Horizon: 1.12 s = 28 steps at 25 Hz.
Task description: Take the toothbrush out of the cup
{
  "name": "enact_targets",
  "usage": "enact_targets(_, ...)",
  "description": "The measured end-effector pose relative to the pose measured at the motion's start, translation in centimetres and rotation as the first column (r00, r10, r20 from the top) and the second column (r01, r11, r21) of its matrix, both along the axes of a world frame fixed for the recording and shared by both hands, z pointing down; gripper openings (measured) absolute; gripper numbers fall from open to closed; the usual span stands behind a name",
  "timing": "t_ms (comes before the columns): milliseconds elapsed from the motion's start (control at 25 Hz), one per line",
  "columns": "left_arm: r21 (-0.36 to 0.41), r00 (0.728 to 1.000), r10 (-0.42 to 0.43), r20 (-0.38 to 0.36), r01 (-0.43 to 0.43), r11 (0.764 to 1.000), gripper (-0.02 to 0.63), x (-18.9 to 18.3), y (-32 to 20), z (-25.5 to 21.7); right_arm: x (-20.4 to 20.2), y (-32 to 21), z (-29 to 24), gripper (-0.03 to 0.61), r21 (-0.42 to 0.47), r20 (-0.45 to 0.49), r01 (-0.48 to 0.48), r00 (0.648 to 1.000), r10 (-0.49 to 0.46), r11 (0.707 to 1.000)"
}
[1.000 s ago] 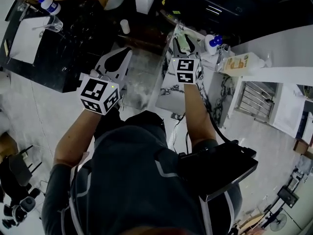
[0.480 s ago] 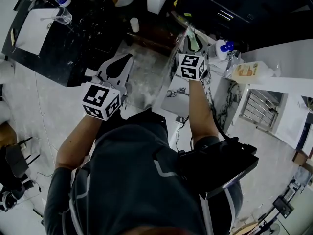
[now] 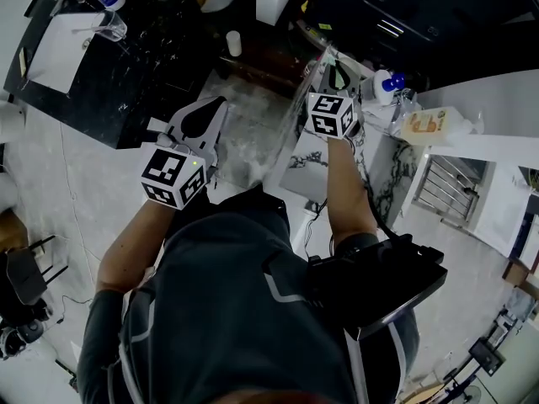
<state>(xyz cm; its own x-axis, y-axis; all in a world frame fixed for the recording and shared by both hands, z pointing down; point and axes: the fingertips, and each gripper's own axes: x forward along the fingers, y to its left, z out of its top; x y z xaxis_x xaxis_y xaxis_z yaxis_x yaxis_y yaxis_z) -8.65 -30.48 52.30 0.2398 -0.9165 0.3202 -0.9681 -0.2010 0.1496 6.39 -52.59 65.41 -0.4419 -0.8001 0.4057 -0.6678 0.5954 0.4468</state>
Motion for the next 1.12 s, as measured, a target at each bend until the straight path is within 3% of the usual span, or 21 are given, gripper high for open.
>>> enact_targets(400,0.016,1.000,0.014,-0.010,-0.014,1.000,0.009,-0.7,-0.5,-2.9,0.3,0.3,-3.5,0.048,-0.022,0.072,-0.009,0.997,0.011,1.000)
enact_targets(800,0.075,0.991,0.133,-0.020,-0.131,0.989,0.009,0.0,-3.3,-7.2,1.7,0.8,-9.8,0.048,-0.031,0.188,-0.076,0.979,0.081,0.997)
enact_targets(1120,0.131,0.965,0.256,-0.050,-0.248,0.960,0.009,0.5,-6.5,-9.3,3.3,2.2,-16.4,0.048,0.003,0.293,-0.141,0.947,0.134,0.990)
